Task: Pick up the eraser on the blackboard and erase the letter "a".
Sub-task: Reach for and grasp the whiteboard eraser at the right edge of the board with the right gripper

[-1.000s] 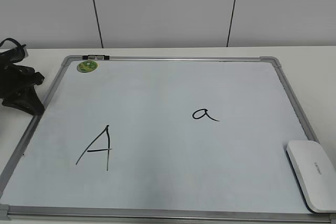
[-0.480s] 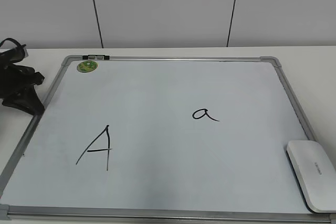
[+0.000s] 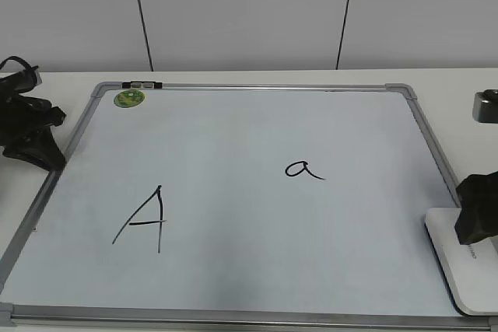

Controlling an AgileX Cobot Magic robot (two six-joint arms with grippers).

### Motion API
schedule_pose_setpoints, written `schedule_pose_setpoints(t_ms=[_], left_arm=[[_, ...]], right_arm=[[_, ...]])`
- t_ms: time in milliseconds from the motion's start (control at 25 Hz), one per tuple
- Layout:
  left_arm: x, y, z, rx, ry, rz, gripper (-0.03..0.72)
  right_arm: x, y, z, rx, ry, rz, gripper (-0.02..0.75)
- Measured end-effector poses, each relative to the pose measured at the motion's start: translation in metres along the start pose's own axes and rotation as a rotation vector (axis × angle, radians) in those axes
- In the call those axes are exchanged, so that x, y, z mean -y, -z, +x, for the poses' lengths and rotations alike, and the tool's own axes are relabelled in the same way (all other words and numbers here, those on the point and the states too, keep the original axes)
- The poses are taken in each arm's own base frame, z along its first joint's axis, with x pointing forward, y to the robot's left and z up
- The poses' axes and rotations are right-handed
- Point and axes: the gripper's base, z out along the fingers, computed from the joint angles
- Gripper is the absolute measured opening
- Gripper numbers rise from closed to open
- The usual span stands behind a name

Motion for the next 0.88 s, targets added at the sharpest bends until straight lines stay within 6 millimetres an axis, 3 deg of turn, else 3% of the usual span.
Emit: schedule_pose_setpoints(t_ms=[560,880], left_arm=[[0.0,0.0,0.0,0.0,0.0,0.0,0.03],[0.0,0.0,0.0,0.0,0.0,0.0,0.029]], right_arm=[[0.001,-0.045,-0.016,-0.076,-0.004,0.017,0.61],[0.002,-0.06,-0.019,-0.092,0.002,0.03,0.61]])
